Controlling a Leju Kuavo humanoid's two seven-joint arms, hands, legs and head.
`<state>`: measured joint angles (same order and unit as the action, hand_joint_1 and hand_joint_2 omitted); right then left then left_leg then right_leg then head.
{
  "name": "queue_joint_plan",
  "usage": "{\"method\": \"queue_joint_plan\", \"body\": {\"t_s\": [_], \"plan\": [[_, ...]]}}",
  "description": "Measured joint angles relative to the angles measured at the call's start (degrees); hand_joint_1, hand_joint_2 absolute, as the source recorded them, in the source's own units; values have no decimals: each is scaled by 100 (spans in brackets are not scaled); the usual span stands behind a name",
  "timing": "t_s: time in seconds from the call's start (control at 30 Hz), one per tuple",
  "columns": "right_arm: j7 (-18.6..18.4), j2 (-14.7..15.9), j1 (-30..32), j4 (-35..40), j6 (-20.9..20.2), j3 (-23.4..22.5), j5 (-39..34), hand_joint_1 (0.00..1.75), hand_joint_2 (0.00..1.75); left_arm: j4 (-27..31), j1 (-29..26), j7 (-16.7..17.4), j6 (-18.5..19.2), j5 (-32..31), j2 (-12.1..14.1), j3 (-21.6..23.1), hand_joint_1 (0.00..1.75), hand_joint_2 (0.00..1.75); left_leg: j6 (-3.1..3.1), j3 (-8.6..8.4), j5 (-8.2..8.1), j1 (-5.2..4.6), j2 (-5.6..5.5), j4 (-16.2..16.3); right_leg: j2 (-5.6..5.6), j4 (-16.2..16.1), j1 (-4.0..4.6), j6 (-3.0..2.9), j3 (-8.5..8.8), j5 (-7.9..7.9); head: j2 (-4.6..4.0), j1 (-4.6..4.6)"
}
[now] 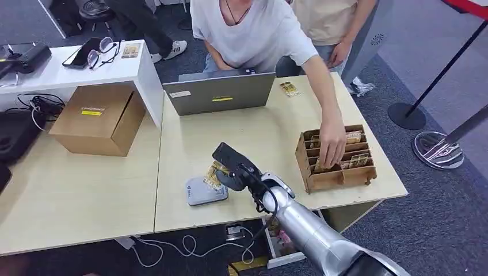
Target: Pass the card to the sensor for recognition and then transmit it.
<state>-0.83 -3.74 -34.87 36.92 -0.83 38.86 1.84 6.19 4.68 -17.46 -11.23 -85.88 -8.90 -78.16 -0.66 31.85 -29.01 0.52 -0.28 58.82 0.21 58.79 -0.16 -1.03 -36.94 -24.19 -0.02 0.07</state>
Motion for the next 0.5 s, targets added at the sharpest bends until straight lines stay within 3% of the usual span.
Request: {"method": "queue_joint_plan", "body": {"t_s": [0.5], "plan": [[-133, -17, 80, -430, 17, -277, 37, 175, 175, 0, 5, 168, 22, 9, -28, 92, 0, 0, 0, 1, 0, 0, -1, 0, -1, 0, 0, 0, 0, 0, 0, 2]]}}
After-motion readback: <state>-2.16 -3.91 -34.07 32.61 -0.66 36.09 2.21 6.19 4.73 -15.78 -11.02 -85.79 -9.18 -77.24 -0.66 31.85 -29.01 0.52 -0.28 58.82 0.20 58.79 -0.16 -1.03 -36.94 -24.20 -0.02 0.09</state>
